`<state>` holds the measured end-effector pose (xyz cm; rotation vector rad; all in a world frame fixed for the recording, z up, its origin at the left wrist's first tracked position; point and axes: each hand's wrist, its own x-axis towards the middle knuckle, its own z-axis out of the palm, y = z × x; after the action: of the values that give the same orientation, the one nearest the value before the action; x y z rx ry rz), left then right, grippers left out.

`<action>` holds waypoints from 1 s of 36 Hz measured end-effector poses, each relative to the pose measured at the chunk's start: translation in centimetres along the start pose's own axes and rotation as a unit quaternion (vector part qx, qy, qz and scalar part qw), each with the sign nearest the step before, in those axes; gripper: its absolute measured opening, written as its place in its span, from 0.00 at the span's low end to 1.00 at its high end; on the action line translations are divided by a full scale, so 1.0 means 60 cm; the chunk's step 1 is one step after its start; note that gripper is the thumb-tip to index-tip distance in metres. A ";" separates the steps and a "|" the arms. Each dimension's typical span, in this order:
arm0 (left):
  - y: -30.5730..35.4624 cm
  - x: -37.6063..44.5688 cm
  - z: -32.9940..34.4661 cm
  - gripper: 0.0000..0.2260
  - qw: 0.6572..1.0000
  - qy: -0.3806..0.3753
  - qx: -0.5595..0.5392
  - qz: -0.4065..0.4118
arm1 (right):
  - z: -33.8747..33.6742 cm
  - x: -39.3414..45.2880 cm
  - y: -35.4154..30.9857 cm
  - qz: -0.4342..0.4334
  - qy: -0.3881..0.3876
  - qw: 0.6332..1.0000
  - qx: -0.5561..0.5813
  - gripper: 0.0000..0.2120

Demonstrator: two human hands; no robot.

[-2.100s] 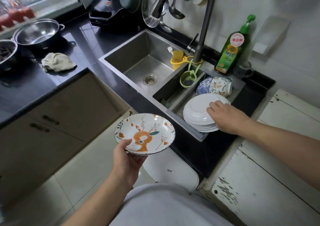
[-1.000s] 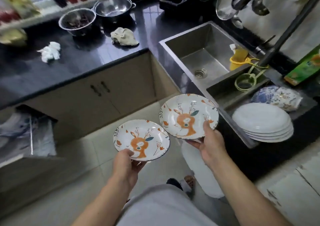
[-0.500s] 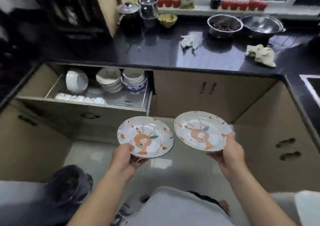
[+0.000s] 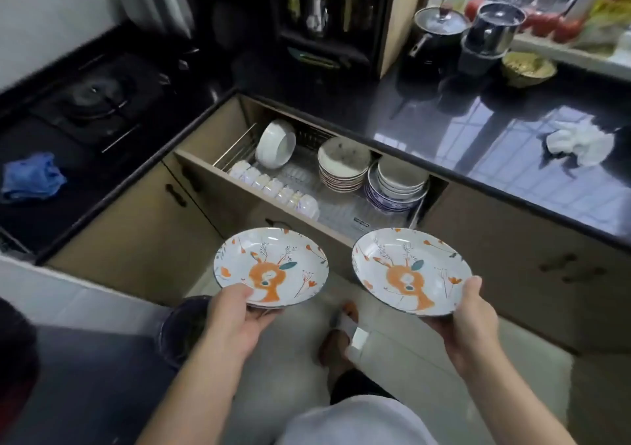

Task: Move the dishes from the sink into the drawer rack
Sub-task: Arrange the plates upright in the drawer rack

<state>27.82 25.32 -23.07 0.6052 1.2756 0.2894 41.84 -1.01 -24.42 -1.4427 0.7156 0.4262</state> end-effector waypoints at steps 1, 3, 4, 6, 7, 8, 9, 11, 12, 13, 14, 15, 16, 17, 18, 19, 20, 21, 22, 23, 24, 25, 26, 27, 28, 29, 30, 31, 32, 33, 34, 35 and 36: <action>0.021 0.018 0.010 0.18 1.000 0.005 -0.005 0.008 | 0.029 0.016 -0.005 0.004 -0.013 1.000 -0.007 0.23; 0.055 0.046 0.032 0.18 1.000 0.013 -0.014 0.019 | 0.079 0.040 -0.018 0.011 -0.027 0.999 -0.020 0.21; 0.075 0.064 0.046 0.19 0.999 0.020 -0.020 0.019 | 0.112 0.060 -0.027 0.018 -0.035 0.999 -0.026 0.19; 0.115 0.091 0.075 0.19 0.999 0.037 -0.022 0.019 | 0.173 0.085 -0.043 0.029 -0.054 0.997 -0.038 0.16; 0.133 0.102 0.088 0.19 0.998 0.047 -0.023 0.018 | 0.201 0.096 -0.049 0.036 -0.068 0.996 -0.043 0.16; 0.153 0.120 0.099 0.18 0.998 0.055 -0.024 0.017 | 0.233 0.112 -0.055 0.045 -0.086 0.994 -0.050 0.16; 0.170 0.137 0.109 0.18 0.998 0.058 -0.025 0.019 | 0.265 0.124 -0.062 0.052 -0.105 0.991 -0.058 0.15; 0.201 0.165 0.122 0.18 0.997 0.063 -0.035 0.028 | 0.321 0.146 -0.074 0.060 -0.132 0.987 -0.066 0.15; 0.216 0.182 0.128 0.18 0.996 0.068 -0.039 0.030 | 0.351 0.157 -0.082 0.064 -0.145 0.985 -0.074 0.15; 0.228 0.191 0.133 0.18 0.996 0.070 -0.041 0.033 | 0.374 0.164 -0.089 0.064 -0.161 0.982 -0.078 0.14; 0.239 0.198 0.136 0.19 0.996 0.073 -0.047 0.036 | 0.396 0.171 -0.095 0.061 -0.174 0.979 -0.086 0.14; 0.251 0.208 0.138 0.19 0.995 0.080 -0.049 0.037 | 0.421 0.180 -0.101 0.060 -0.189 0.976 -0.094 0.14; 0.258 0.213 0.138 0.20 0.994 0.084 -0.050 0.041 | 0.438 0.185 -0.104 0.059 -0.199 0.973 -0.100 0.14; 0.269 0.222 0.137 0.21 0.994 0.087 -0.042 0.045 | 0.459 0.191 -0.107 0.061 -0.208 0.971 -0.102 0.13; 0.279 0.230 0.136 0.21 0.994 0.091 -0.031 0.047 | 0.476 0.196 -0.108 0.063 -0.214 0.969 -0.106 0.13; 0.292 0.245 0.137 0.21 0.994 0.096 -0.014 0.048 | 0.495 0.201 -0.108 0.066 -0.217 0.968 -0.107 0.12; 0.303 0.260 0.136 0.20 0.993 0.104 -0.003 0.049 | 0.510 0.202 -0.108 0.068 -0.218 0.968 -0.107 0.12; 0.319 0.281 0.138 0.18 0.992 0.117 0.011 0.047 | 0.527 0.203 -0.106 0.071 -0.217 0.968 -0.105 0.11; 0.335 0.299 0.140 0.17 0.990 0.131 0.019 0.047 | 0.540 0.204 -0.102 0.072 -0.214 0.969 -0.103 0.11; 0.351 0.316 0.144 0.16 0.988 0.140 0.032 0.049 | 0.552 0.203 -0.099 0.071 -0.208 0.971 -0.099 0.11; 0.368 0.339 0.148 0.16 0.988 0.139 0.048 0.053 | 0.566 0.204 -0.093 0.068 -0.196 0.974 -0.095 0.11; 0.381 0.353 0.153 0.15 0.987 0.135 0.068 0.059 | 0.574 0.202 -0.089 0.065 -0.190 0.975 -0.093 0.11; 0.393 0.369 0.158 0.14 0.985 0.129 0.084 0.071 | 0.581 0.201 -0.085 0.060 -0.184 0.977 -0.093 0.11; 0.410 0.390 0.163 0.14 0.984 0.117 0.106 0.081 | 0.592 0.201 -0.080 0.057 -0.174 0.979 -0.089 0.11; 0.427 0.418 0.168 0.13 0.982 0.107 0.127 0.088 | 0.608 0.205 -0.074 0.053 -0.162 0.982 -0.086 0.12; 0.444 0.446 0.176 0.11 0.979 0.103 0.148 0.095 | 0.626 0.210 -0.070 0.048 -0.150 0.984 -0.080 0.12; 0.455 0.471 0.183 0.10 0.974 0.110 0.166 0.107 | 0.639 0.213 -0.069 0.043 -0.142 0.986 -0.076 0.12; 0.465 0.497 0.191 0.10 0.967 0.117 0.190 0.120 | 0.655 0.220 -0.067 0.038 -0.134 0.987 -0.074 0.12; 0.476 0.525 0.199 0.10 0.960 0.119 0.217 0.132 | 0.674 0.232 -0.063 0.035 -0.126 0.989 -0.071 0.13; 0.483 0.540 0.205 0.09 0.951 0.118 0.245 0.144 | 0.689 0.238 -0.061 0.034 -0.119 0.990 -0.068 0.13; 0.488 0.560 0.210 0.10 0.942 0.115 0.273 0.158 | 0.706 0.245 -0.058 0.033 -0.113 0.991 -0.062 0.13; 0.492 0.572 0.213 0.10 0.932 0.110 0.300 0.169 | 0.722 0.250 -0.054 0.034 -0.108 0.992 -0.055 0.13; 0.498 0.589 0.220 0.11 0.922 0.105 0.327 0.177 | 0.741 0.261 -0.049 0.036 -0.104 0.993 -0.048 0.13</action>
<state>54.12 64.58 -32.27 1.4168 1.4694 0.2237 63.39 39.96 -33.77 -1.4398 0.5857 0.6645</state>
